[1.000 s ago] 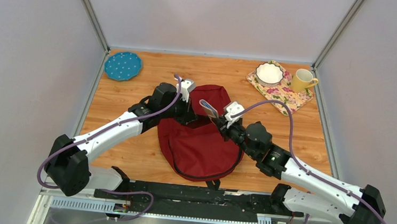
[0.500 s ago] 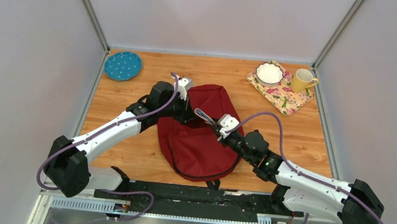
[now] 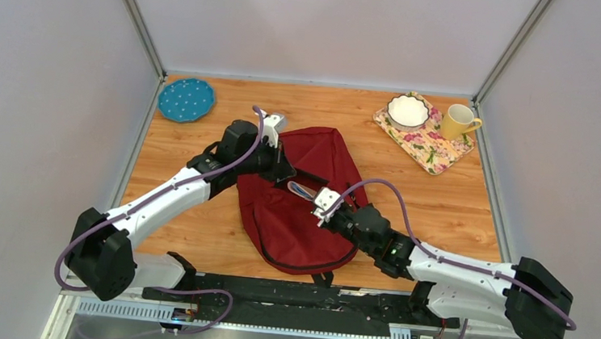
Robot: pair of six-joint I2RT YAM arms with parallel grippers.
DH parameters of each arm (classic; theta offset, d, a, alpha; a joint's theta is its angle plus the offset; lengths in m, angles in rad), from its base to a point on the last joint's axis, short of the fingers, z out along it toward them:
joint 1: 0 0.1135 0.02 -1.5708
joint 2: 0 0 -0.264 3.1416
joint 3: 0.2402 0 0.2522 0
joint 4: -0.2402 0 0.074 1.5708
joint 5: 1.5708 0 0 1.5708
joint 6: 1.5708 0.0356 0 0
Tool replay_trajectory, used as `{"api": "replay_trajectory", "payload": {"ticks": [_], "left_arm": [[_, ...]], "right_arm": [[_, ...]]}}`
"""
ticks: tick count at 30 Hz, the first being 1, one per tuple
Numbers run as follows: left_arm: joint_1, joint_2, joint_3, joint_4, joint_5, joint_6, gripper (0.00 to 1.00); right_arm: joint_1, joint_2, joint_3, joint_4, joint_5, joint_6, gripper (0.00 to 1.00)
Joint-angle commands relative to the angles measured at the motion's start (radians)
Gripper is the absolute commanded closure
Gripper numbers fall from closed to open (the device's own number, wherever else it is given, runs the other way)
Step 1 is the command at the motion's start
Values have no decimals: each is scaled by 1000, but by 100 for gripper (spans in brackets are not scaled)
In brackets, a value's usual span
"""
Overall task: Pack the student bag
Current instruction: Place the personal item in the student bag.
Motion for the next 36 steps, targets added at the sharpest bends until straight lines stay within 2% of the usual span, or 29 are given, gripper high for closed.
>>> {"api": "replay_trajectory", "payload": {"ticks": [1, 6, 9, 11, 13, 15, 16, 18, 19, 21, 22, 23, 25, 26, 28, 36], "left_arm": [[8, -58, 27, 79, 26, -14, 100], [9, -64, 14, 69, 8, 6, 100], [9, -67, 1, 82, 9, -2, 100], [9, -67, -3, 87, 17, -3, 100], [8, -67, -7, 89, 17, -5, 100], [9, -70, -16, 101, 17, -8, 100], [9, -70, -16, 102, 19, -8, 100], [9, -70, -13, 102, 19, -6, 100], [9, -70, -12, 102, 17, -5, 100], [8, -69, -7, 99, 20, 0, 100], [9, -69, -4, 96, 20, 1, 100], [9, -70, -3, 95, 20, 4, 100], [9, -72, 0, 95, 17, 8, 100], [9, -75, 0, 95, 17, 11, 100], [9, -78, -3, 95, 20, 9, 100], [9, -96, -42, 155, 63, 35, 100]], "right_arm": [[35, 28, 55, 18, 148, -41, 100], [34, -103, 66, 68, 135, 117, 100], [34, -178, 96, 6, 139, 222, 100], [34, -225, 121, -45, 222, 308, 100], [19, -256, 161, -106, 279, 529, 100], [-7, -285, 205, -263, 244, 681, 100], [-30, -288, 254, -324, 206, 875, 100], [-44, -282, 276, -428, 129, 1002, 100], [-44, -281, 280, -455, 62, 1127, 100], [-44, -284, 255, -470, -6, 1270, 100], [-43, -288, 236, -469, -52, 1338, 100], [-47, -293, 181, -450, -66, 1486, 100], [-60, -301, 118, -414, -144, 1609, 100], [-66, -298, 86, -316, -164, 1684, 100], [-75, -273, 20, -247, -241, 1743, 100], [-156, -88, 33, -33, -399, 1913, 100]]}}
